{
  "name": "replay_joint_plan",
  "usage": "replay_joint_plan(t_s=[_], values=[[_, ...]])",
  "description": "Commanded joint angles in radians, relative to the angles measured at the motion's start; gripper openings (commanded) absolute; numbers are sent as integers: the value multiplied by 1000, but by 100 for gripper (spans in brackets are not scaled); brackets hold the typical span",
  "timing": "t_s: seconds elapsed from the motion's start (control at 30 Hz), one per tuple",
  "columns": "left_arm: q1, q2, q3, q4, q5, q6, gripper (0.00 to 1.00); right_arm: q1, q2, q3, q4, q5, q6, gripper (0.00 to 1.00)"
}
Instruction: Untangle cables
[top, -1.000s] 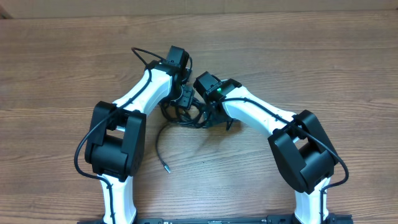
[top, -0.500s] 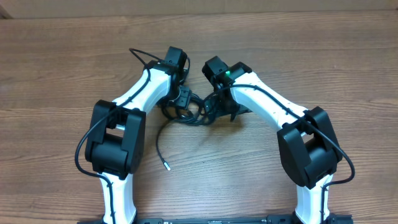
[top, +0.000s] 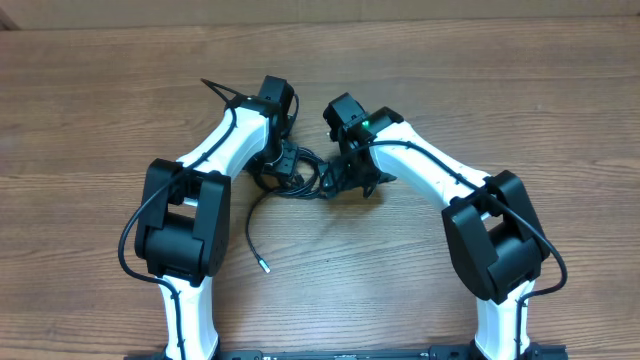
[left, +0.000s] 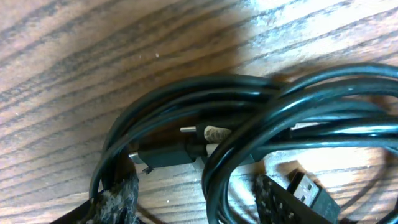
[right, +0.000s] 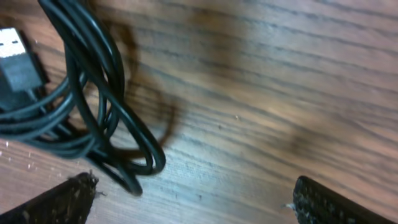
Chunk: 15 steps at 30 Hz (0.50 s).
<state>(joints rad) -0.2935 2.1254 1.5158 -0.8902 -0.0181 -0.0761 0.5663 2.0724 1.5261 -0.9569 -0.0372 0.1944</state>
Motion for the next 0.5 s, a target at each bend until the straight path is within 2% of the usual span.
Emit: replay_joint_plan(t_s=[0.0,0.27,0.47], values=[[11,3,25,-8,10,-14,62,17,1,-32,50,15,-7,100],[47,3,20,-8,12,-39,65,70,13,-46,114,203,18,100],[47,6,3,12,12,-36,66,73,15,-46,153,190,21,100]])
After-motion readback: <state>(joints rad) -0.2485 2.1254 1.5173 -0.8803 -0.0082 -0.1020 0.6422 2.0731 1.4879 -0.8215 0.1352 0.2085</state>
